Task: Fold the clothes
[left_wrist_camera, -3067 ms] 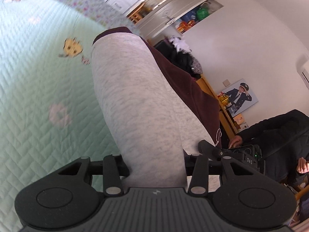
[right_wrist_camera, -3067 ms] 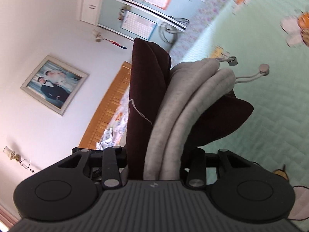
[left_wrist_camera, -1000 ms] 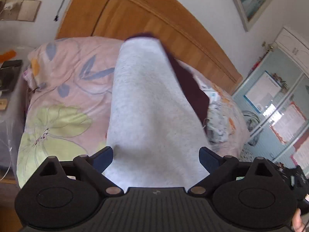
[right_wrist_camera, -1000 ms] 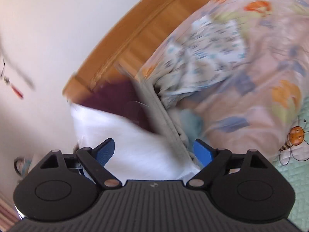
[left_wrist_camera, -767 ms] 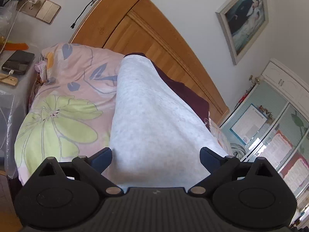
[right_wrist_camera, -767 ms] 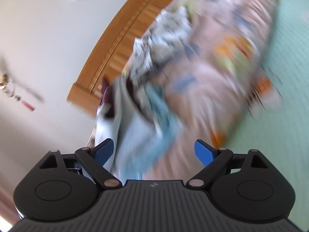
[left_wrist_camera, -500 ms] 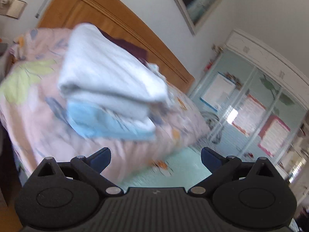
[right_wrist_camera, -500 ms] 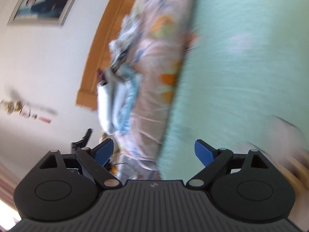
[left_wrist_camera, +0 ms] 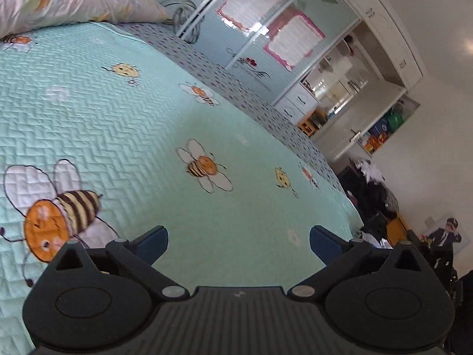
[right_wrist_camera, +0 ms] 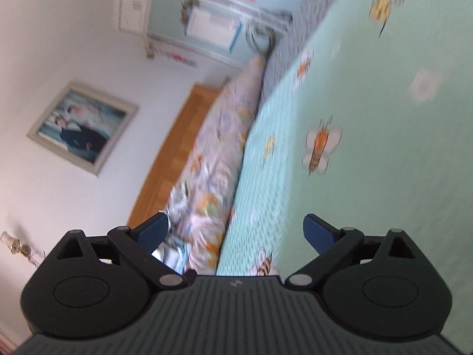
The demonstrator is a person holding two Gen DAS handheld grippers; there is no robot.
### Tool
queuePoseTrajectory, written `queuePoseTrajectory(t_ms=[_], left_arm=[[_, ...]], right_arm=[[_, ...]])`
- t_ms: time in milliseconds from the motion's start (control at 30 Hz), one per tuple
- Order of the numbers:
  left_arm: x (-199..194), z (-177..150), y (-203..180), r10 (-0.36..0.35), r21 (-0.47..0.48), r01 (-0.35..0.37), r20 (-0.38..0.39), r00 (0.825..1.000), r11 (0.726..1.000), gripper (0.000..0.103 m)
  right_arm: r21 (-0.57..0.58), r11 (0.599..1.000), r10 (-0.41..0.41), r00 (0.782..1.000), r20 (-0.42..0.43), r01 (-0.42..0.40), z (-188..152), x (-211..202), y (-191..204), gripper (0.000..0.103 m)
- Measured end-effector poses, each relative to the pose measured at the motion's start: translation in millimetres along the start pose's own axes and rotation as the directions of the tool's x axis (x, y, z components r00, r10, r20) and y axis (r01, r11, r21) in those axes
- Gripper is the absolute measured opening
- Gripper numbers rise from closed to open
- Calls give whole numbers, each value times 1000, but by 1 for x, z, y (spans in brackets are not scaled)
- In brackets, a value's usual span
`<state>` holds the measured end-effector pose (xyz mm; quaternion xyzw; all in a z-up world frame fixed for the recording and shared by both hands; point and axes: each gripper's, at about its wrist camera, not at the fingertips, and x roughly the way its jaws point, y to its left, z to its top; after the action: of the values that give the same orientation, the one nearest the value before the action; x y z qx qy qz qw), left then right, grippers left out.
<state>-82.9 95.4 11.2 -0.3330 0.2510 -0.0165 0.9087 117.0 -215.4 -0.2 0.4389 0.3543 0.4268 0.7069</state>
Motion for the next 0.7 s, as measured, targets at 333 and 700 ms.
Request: queuePoseTrajectory(t_ms=[333,700], left_arm=[[18,-30,-104,-40,61,43,-48,998,997,102],[128,-139,-200,141,224,-59,-371,918,973,103]], right_arm=[[84,995,25,939,343,-58,16,-169,-60,100],[170,984,-128,853,507,46,9,-281,-145,103]])
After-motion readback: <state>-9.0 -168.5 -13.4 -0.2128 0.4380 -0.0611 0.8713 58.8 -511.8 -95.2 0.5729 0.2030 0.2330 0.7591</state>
